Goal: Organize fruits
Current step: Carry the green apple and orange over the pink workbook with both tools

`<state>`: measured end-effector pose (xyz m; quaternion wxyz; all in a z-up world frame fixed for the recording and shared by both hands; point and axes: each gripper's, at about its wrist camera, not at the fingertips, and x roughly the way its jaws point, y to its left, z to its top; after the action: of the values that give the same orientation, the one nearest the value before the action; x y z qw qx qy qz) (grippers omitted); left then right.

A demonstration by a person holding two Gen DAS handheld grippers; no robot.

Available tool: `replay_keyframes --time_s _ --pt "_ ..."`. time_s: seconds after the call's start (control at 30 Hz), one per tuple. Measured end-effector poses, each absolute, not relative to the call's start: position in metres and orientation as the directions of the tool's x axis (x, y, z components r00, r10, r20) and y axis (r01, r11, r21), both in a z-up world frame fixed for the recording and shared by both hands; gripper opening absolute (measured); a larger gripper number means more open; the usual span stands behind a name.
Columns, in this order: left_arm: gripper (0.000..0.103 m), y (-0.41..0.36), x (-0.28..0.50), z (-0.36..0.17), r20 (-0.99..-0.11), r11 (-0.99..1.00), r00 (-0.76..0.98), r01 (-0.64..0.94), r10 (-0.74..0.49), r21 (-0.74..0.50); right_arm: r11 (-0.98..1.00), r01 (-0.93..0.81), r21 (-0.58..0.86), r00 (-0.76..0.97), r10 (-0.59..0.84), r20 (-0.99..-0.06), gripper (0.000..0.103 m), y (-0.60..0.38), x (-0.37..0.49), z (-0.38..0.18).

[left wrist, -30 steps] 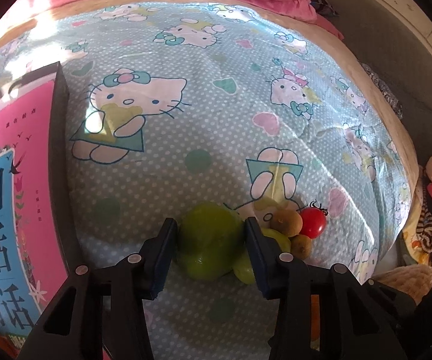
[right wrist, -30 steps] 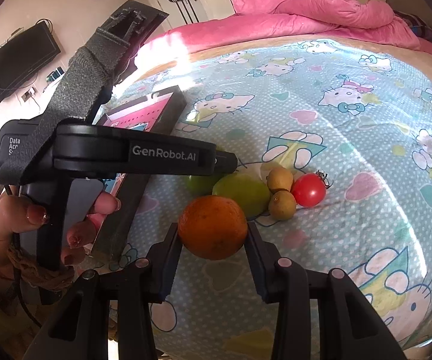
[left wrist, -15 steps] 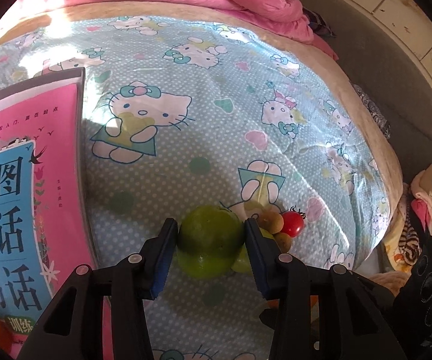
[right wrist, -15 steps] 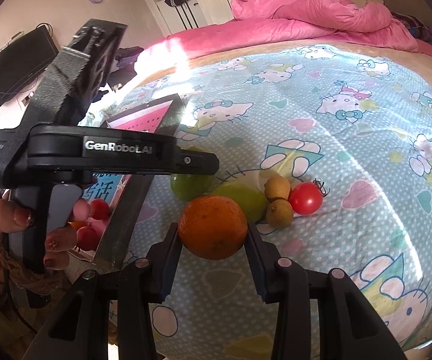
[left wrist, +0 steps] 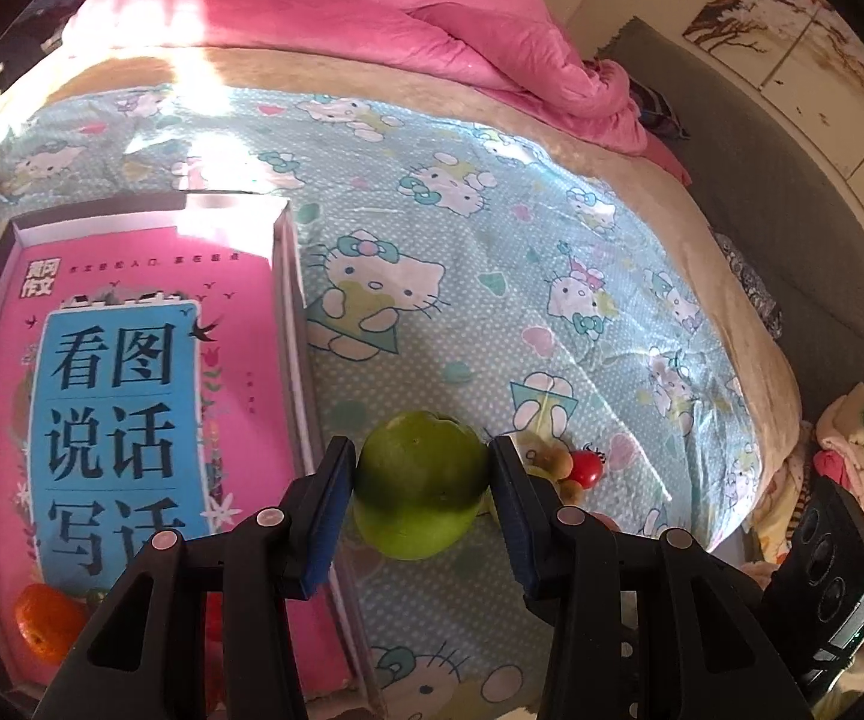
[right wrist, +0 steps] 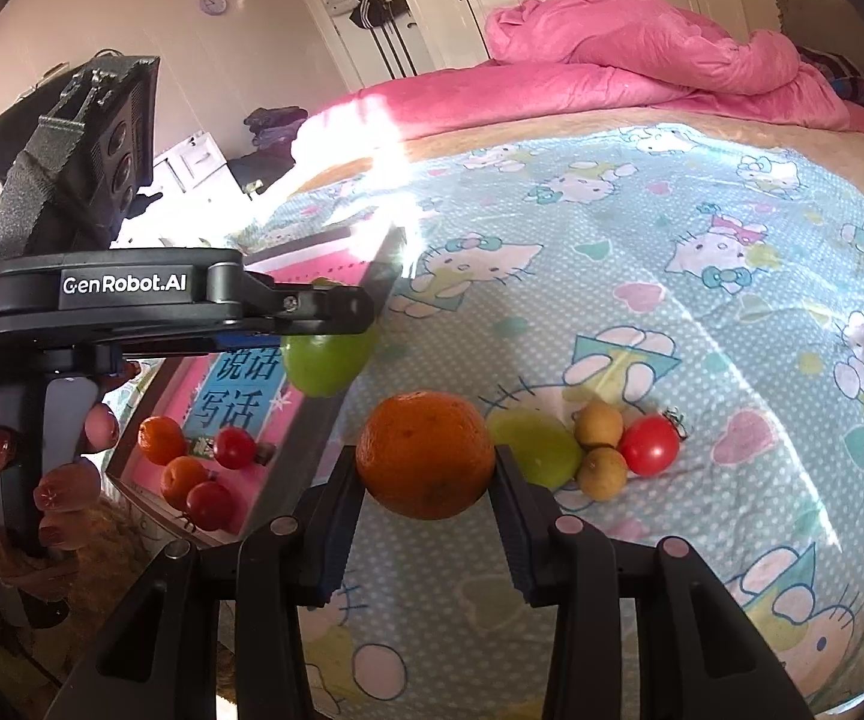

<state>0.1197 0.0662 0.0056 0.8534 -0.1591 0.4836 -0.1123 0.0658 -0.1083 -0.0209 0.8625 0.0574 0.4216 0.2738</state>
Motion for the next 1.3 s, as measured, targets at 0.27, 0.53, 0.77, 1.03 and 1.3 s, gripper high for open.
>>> replay_keyframes --time_s 0.27,0.53,0.77,1.03,1.3 --pt "0.047 0.117 0.098 0.018 -0.774 0.926 0.568 -0.054 -0.28 -0.375 0.811 -0.491 0.318 0.487 0.558 -0.672 0.042 -0.079 0.059 -0.011" --pt "0.047 0.158 0.078 0.015 -0.779 0.921 0.586 -0.136 -0.223 -0.366 0.777 -0.569 0.27 0.468 0.576 -0.67 0.042 -0.047 0.046 -0.008" --pt "0.047 0.188 0.064 0.01 -0.784 0.909 0.589 -0.192 -0.194 -0.37 0.748 -0.623 0.229 0.454 0.584 -0.673 0.042 -0.024 0.032 -0.007" --pt "0.047 0.216 0.051 0.005 -0.794 0.899 0.589 -0.255 -0.148 -0.357 0.738 -0.641 0.211 0.436 0.576 -0.691 0.042 -0.01 0.029 -0.014" --pt "0.047 0.237 0.038 -0.004 -0.819 0.891 0.567 -0.322 -0.087 -0.319 0.732 -0.651 0.201 0.426 0.571 -0.702 0.042 -0.005 0.028 -0.019"
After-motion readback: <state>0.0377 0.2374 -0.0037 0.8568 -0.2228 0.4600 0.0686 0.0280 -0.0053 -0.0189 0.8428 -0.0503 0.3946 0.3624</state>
